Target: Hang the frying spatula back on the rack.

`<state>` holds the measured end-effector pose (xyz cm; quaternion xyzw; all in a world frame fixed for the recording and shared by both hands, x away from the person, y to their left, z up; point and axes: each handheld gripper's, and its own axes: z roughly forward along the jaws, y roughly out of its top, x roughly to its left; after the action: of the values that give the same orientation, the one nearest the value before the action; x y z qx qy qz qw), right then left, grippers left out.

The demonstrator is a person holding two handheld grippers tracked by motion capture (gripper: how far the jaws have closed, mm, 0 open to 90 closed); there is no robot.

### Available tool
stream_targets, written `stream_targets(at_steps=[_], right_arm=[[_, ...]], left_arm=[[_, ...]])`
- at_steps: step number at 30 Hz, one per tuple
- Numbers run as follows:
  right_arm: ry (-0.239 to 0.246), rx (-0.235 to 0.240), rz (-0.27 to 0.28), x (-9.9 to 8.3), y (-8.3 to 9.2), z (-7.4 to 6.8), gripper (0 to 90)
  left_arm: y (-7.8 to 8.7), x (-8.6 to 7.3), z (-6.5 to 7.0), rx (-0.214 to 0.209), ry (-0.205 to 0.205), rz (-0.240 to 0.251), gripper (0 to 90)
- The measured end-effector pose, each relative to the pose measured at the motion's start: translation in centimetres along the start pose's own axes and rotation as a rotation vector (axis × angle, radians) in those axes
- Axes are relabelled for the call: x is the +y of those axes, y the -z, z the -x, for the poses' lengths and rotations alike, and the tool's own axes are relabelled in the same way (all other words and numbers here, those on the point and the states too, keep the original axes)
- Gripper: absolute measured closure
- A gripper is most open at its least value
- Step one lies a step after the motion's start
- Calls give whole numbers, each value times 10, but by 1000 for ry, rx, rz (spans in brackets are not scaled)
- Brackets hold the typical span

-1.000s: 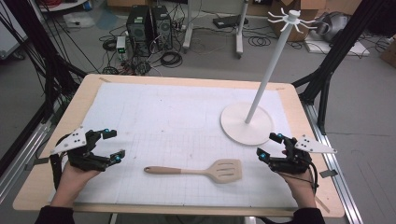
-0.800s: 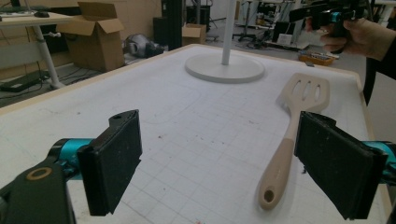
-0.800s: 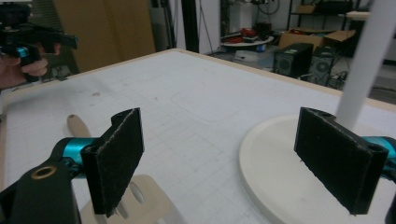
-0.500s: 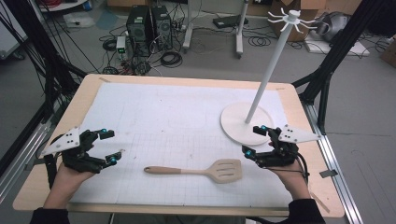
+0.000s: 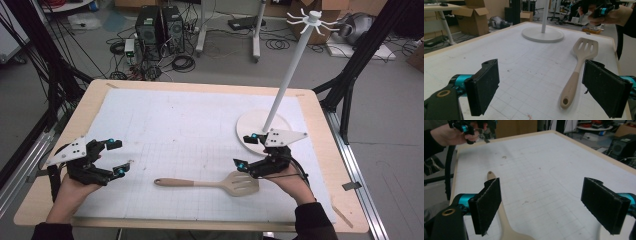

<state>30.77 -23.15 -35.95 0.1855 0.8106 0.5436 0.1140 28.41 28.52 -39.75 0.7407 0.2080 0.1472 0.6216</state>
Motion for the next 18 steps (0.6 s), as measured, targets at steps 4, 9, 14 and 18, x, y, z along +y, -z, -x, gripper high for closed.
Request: stream_targets(at_steps=[4,9,14,18], right_arm=[[23,30,-42,4,-12,-4,159],[42,74,-93,9,-36,-12,166],[59,108,-169,10,-58,-19,175],[83,131,-217,9,-70,-23,202]], left_arm=[[-2,-1,0,-8,0,-7,148],[-3,-1,1,-13,-4,-17,148],[-4,-3,0,-16,-4,-29,148],[-5,-3,0,-19,-5,-34,148]])
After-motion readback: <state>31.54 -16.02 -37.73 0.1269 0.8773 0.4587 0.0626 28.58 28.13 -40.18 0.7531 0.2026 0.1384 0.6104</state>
